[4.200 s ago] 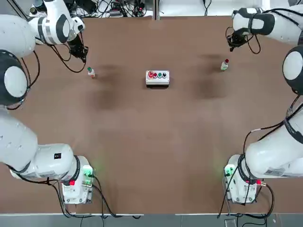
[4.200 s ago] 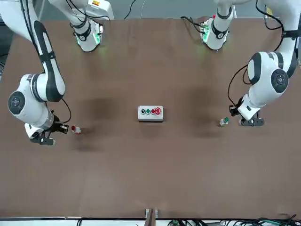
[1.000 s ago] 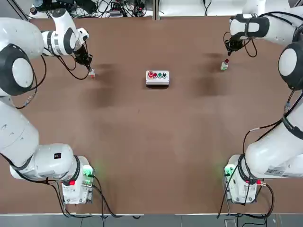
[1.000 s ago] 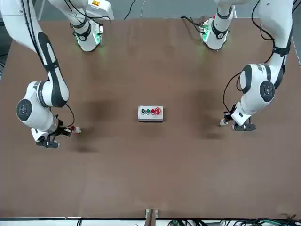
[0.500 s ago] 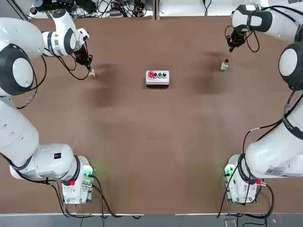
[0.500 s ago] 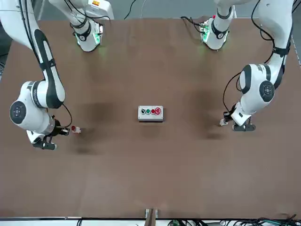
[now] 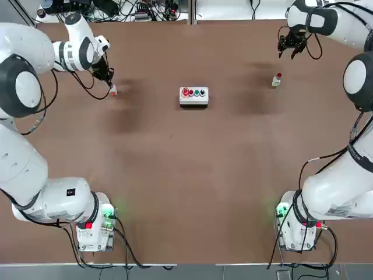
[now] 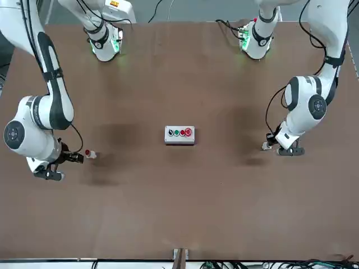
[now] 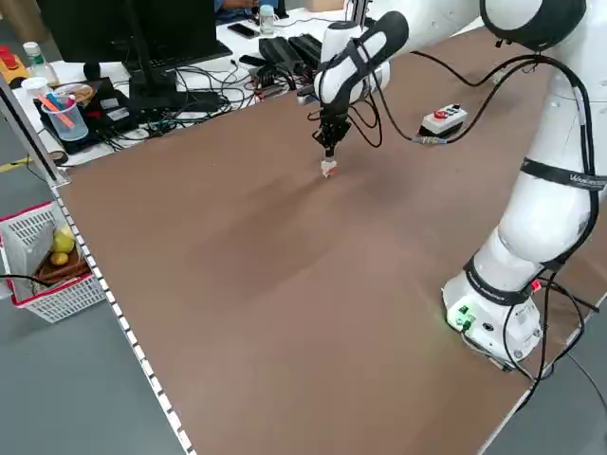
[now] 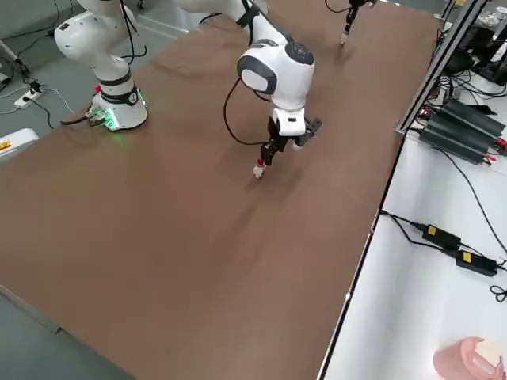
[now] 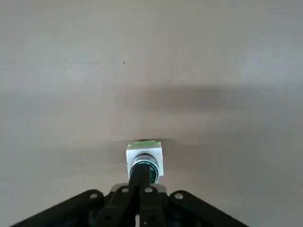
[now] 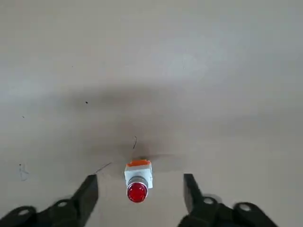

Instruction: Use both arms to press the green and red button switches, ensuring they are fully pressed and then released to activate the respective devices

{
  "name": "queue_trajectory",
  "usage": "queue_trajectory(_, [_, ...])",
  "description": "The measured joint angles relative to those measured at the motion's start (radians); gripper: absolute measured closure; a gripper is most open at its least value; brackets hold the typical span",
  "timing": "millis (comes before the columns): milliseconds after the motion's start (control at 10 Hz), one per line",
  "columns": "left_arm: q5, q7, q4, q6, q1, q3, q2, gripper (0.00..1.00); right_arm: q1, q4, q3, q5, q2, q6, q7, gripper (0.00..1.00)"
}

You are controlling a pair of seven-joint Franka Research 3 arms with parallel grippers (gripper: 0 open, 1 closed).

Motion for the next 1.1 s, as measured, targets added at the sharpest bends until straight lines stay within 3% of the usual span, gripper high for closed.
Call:
queue_trajectory(100, [0.0,0.0,-0.002,0.0,0.0,0.0,-0.001,0.99,0.0,0.004,0.001,0.0,-0.003,0.0,0.002,0.01])
queue_trajectory(500, [0.001,0.0,-0.003,0.0,0.0,0.0,-0.002,0.99,0.001,0.015,0.002,0.0,-0.063,-0.028,0.019,0.01])
queue_trajectory(1100, [0.001,0.0,0.019,-0.063,0.0,-0.001,-0.007,0.99,0.01,0.062,0.013,0.003,-0.242,-0.26,0.032,0.01])
